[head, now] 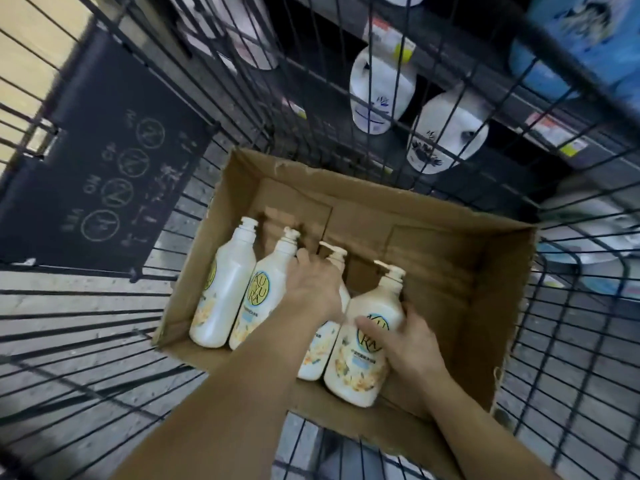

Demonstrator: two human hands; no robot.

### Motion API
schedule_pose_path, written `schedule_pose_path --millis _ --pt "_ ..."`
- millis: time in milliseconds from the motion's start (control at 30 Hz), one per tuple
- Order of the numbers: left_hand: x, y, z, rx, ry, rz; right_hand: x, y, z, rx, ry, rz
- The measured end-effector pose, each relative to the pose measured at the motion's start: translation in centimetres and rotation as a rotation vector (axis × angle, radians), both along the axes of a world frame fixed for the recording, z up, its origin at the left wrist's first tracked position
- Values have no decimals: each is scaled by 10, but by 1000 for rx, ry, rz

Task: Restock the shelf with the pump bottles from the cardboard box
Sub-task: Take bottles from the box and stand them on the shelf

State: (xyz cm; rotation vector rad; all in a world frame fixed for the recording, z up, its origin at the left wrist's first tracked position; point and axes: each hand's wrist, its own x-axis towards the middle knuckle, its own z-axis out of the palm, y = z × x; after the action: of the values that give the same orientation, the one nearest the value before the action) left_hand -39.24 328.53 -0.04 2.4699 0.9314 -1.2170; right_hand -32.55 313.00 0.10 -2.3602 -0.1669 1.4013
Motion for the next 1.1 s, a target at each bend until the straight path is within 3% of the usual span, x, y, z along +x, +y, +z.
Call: schedule_pose_path --millis 133,267,400,500,633,800,1100 --pt "-7 -1 -4 2 -57 95 2 -4 3 20 -3 -48" --pt "-18 -15 8 -35 -256 226 8 -11 12 70 -11 -78" --pt "-33 -19 35 -206 -529 535 16 -14 36 179 -84 -31" --pt "-37 -17 78 -230 -677 714 28 -11 76 305 -163 22" --pt "-18 -25 162 -185 -817 713 59 -17 158 476 -256 -1" --pt "44 -64 319 -62 -1012 654 122 -55 298 704 -362 -19" --pt "181 -208 575 -50 -1344 488 254 -213 533 976 -640 -84"
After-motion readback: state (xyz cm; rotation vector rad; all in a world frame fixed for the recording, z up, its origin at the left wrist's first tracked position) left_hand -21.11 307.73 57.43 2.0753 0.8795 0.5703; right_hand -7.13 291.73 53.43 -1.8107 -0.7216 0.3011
